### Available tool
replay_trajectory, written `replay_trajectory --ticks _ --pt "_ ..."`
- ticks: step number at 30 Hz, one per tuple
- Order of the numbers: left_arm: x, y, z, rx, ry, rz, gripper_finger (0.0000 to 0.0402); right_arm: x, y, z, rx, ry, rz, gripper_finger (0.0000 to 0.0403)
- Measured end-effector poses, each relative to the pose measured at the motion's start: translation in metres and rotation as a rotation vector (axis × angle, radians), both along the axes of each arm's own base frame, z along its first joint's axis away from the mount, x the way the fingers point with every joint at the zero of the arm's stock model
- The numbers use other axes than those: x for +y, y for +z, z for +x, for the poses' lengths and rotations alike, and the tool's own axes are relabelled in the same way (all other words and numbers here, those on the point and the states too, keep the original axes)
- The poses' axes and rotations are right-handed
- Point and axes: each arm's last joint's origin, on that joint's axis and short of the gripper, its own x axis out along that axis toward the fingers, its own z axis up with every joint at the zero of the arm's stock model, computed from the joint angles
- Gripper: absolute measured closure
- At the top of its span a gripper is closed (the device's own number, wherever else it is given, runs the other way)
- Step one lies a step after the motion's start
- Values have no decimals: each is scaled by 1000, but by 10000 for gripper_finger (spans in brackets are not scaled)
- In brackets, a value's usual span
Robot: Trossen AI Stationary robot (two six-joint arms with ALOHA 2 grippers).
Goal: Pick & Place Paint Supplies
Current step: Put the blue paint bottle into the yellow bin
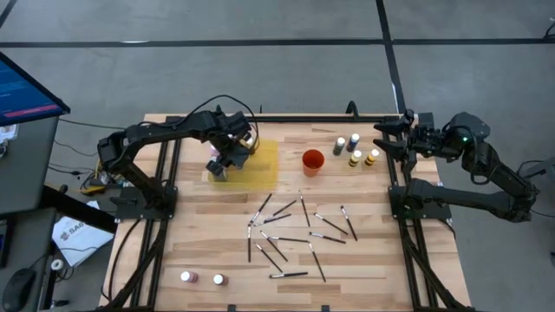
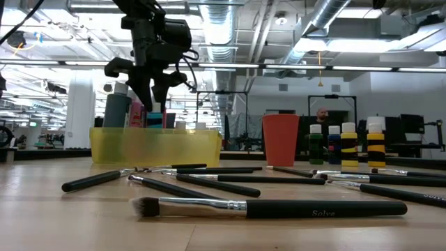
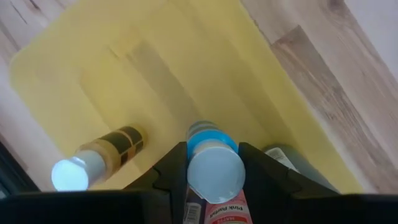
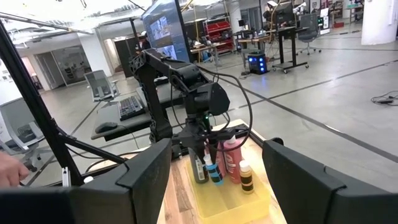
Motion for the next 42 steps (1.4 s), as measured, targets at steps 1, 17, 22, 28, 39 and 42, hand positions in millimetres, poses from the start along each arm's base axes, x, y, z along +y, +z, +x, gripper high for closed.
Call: replay_trajectory --ticks 1,17,22,28,39,42 --pt "-1 0 0 3 13 6 288 0 0 0 0 0 0 155" --pt "-20 4 6 -10 142 8 289 0 -2 0 21 -10 -8 155" --pt "-18 -2 11 -5 159 -2 289 0 -2 0 21 -10 -10 155" --pt "-12 -11 17 -8 169 3 289 0 -2 0 21 -10 -11 155" --pt "2 -19 19 -8 233 -3 288 0 -2 0 24 -9 -17 155" --pt "5 -20 18 -9 242 -3 288 0 -2 0 26 -9 -17 155"
